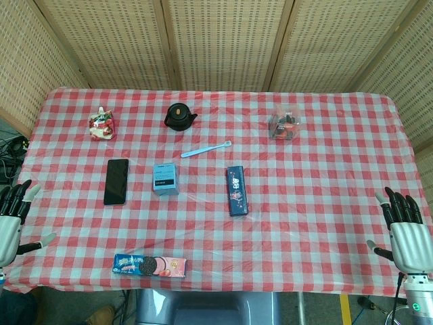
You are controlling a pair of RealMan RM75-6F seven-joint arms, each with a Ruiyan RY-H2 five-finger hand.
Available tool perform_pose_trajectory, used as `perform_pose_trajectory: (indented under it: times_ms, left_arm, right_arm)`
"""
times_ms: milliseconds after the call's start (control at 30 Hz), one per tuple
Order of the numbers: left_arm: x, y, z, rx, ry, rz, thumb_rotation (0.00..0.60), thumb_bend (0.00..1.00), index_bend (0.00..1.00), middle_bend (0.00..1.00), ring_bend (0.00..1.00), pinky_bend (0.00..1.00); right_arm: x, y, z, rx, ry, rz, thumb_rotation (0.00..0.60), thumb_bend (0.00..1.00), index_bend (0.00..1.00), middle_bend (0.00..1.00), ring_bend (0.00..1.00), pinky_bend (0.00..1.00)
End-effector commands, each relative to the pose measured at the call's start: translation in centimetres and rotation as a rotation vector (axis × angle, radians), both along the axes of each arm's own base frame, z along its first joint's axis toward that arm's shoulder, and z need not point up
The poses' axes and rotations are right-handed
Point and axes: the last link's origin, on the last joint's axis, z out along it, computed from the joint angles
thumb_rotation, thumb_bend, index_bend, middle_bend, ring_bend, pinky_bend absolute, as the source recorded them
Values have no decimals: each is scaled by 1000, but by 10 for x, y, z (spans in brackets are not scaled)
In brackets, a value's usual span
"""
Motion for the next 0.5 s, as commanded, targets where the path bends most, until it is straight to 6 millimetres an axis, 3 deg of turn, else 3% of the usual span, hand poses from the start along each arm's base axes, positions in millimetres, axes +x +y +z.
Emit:
perform_pose_trajectory:
  times_ms: [33, 300, 400, 500]
  left_arm:
    - [1, -1, 0, 2, 2, -4, 600, 0, 0, 0, 0, 0]
    - [4, 6, -7, -18, -15, 4, 600, 0, 0, 0, 0, 0]
    - [11, 21, -14, -37, -14, -6, 600, 0, 0, 0, 0, 0]
    - [29, 52, -26, -87, 6, -43, 600, 0, 0, 0, 0, 0]
  right_arm:
    - [1, 0, 1, -4, 0, 4, 600, 0, 0, 0, 0, 0]
    - [-1, 1, 1, 6, 1, -3, 600, 0, 0, 0, 0, 0]
    - [-2, -1, 1, 3, -2, -6, 600, 0, 0, 0, 0, 0]
    - [-5, -4, 2, 1, -4, -18, 600, 0, 0, 0, 0, 0]
